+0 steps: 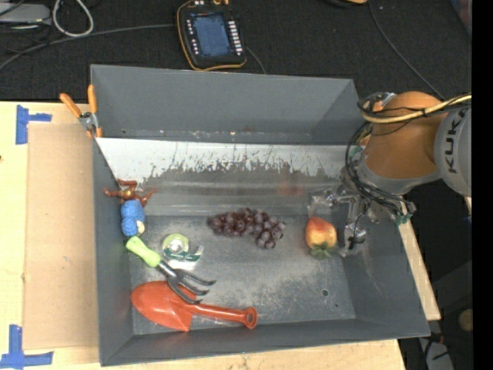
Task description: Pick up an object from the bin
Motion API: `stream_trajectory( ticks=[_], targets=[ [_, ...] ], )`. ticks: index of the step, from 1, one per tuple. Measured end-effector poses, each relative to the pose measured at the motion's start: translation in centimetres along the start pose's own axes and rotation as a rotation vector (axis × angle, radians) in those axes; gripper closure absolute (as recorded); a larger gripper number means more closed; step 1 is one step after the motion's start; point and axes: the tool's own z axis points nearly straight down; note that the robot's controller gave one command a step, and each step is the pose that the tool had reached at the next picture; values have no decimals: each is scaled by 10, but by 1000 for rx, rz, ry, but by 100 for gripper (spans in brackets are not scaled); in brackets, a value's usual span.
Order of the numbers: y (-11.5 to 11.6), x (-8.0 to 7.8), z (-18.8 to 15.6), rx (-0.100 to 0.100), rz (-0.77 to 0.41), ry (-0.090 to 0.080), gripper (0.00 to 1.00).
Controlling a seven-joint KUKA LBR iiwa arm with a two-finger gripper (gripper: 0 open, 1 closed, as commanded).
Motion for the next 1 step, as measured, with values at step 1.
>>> stream_trajectory(
  ticks=[1],
  targets=[
    [10, 12, 20, 1, 473, -3, 0]
  ],
)
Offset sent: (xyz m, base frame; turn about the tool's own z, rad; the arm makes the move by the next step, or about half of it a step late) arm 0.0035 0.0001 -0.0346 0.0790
